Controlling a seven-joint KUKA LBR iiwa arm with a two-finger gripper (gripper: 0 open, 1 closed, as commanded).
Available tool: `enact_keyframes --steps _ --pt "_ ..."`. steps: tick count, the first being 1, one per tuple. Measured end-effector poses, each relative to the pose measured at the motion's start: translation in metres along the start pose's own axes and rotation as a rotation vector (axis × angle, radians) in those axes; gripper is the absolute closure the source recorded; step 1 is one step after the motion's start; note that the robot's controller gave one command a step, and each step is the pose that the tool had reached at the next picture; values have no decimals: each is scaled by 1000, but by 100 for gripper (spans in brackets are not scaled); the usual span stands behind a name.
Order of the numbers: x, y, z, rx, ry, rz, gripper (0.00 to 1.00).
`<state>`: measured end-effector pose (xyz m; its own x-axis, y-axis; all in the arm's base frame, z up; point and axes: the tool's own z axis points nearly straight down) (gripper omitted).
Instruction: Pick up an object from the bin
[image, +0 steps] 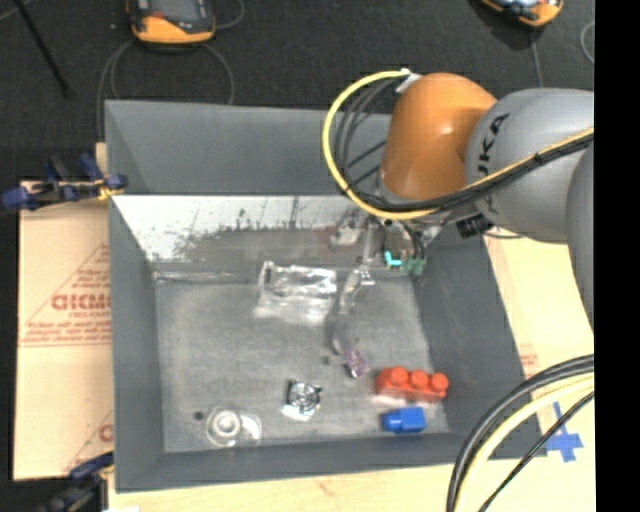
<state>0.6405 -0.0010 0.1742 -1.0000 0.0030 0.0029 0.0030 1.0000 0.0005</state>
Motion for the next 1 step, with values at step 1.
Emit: enact_keyframes --steps 1 --pt "-4 23 88 0 -13 156 0"
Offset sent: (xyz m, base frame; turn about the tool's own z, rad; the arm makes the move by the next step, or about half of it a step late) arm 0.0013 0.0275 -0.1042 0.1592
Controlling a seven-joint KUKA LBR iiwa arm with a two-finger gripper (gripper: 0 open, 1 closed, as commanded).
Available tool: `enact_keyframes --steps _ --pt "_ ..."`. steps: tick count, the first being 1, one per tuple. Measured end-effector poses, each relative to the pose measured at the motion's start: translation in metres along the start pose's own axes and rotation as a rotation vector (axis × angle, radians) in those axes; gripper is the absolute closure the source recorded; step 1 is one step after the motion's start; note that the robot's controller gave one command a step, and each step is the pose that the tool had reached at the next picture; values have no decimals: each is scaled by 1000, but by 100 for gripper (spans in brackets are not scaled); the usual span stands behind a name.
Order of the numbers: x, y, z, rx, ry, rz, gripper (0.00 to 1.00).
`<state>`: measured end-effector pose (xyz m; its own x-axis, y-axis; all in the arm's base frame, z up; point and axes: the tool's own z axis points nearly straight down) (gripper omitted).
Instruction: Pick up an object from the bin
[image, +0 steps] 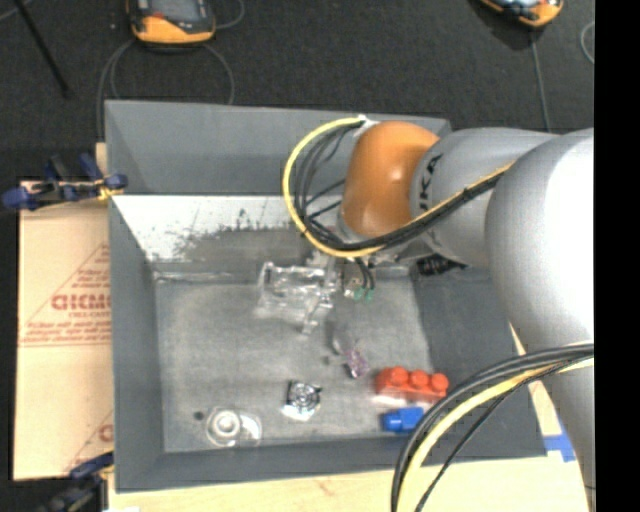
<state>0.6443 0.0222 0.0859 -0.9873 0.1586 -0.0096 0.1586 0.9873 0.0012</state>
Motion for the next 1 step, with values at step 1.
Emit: enact_keyframes --steps 1 --pt "-2 -21 -16 0 3 73 0"
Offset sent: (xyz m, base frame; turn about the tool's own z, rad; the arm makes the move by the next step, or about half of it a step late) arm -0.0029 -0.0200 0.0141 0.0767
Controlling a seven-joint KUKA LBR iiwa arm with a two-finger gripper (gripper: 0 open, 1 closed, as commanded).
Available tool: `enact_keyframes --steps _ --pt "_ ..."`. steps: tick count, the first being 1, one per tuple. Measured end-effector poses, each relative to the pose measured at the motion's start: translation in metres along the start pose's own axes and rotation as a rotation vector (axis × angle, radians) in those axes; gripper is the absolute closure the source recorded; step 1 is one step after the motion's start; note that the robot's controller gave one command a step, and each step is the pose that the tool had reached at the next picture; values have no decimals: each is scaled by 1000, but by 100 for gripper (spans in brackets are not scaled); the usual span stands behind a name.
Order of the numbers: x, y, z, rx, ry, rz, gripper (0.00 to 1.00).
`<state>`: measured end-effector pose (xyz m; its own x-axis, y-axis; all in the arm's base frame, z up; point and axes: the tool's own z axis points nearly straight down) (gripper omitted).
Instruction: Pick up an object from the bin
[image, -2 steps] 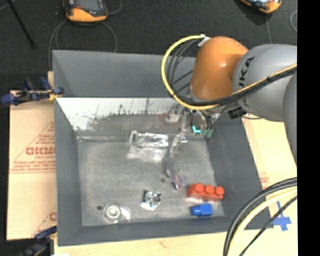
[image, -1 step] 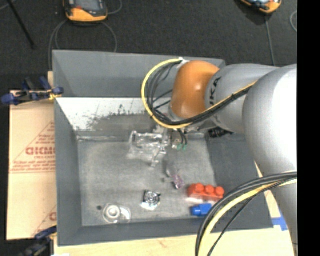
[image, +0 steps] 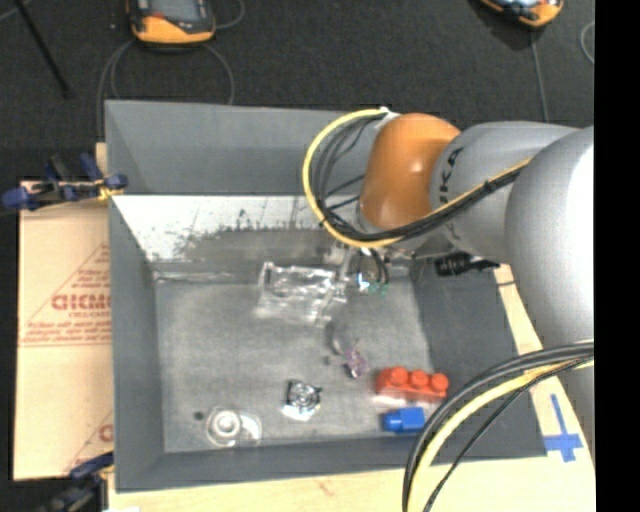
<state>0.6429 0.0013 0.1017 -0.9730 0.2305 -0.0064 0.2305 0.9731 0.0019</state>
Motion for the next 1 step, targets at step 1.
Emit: enact_keyframes --steps 1 --pt "67 -46 -3 4 5 -213 0"
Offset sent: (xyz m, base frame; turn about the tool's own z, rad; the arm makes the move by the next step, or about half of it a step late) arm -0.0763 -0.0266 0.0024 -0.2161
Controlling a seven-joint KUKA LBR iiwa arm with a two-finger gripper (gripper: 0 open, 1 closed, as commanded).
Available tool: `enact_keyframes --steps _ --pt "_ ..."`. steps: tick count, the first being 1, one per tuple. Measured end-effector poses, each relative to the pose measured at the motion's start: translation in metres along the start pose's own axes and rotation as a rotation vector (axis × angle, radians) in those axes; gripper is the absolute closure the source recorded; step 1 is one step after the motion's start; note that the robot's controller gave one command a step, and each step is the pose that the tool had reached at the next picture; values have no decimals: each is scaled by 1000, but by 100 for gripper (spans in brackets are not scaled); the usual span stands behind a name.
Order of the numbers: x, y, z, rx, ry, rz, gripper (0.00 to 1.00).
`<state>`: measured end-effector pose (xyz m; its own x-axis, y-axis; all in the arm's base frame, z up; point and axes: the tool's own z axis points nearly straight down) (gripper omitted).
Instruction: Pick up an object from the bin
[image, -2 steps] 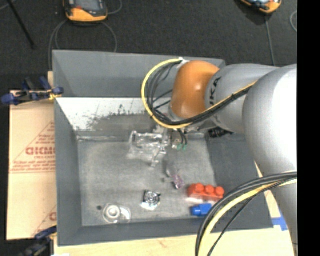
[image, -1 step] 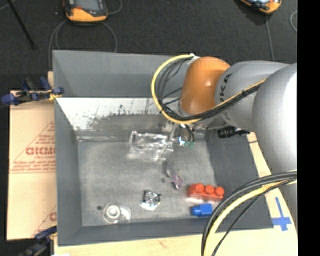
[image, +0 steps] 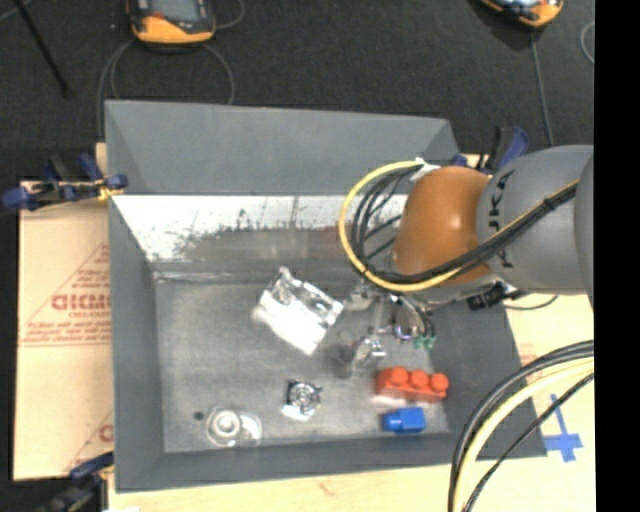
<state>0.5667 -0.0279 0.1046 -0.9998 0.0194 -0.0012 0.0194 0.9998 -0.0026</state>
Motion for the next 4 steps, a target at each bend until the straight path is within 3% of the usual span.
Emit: enact_keyframes --steps 1,2,3,4 --pt "2 8 27 -3 -5 202 0" --pt "0 8 25 -3 -5 201 0" --pt "-1 8 22 -3 0 201 100" --pt "-4 7 -61 -4 -10 198 100"
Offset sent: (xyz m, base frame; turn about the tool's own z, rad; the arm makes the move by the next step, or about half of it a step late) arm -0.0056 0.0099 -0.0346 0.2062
